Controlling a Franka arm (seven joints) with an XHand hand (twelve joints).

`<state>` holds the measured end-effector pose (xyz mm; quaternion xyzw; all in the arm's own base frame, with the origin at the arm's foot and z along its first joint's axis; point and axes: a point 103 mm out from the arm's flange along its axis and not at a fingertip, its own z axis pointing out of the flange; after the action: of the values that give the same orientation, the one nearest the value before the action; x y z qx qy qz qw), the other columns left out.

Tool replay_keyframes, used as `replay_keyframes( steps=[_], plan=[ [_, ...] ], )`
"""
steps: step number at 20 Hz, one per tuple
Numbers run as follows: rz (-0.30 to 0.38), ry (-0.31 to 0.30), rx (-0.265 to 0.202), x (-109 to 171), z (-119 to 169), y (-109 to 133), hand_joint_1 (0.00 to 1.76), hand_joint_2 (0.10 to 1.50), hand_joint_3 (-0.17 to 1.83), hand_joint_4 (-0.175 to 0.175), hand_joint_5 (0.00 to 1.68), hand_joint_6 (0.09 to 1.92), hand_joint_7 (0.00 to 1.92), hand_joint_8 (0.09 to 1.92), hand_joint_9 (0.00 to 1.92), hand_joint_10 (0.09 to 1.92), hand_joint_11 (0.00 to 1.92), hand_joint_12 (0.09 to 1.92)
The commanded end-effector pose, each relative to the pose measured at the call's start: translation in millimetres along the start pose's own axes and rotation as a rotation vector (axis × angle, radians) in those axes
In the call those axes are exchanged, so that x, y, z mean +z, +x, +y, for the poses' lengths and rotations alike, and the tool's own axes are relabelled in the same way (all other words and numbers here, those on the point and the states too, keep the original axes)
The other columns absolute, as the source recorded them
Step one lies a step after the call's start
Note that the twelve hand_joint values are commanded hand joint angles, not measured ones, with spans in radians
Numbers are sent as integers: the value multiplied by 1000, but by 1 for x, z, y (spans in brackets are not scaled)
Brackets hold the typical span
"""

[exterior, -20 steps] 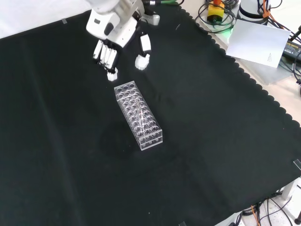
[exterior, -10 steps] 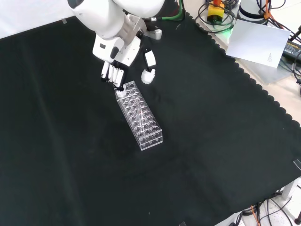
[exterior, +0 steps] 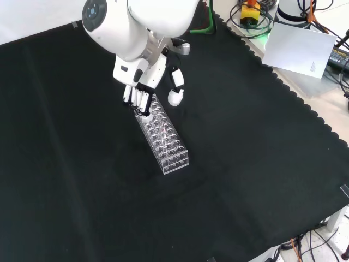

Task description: Pick up the test tube.

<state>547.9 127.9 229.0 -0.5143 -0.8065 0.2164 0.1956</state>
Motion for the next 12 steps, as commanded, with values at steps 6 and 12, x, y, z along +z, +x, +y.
replay_keyframes(
  steps=[6, 12],
  plan=[
    [-56, 75, 13, 20, 16, -9, 904, 664, 723, -162, 313, 709, 598, 915, 489, 940, 250, 1488],
    [-45, 88, 8, 26, 20, -5, 905, 664, 724, -162, 315, 718, 600, 918, 491, 940, 251, 1487]
  ],
)
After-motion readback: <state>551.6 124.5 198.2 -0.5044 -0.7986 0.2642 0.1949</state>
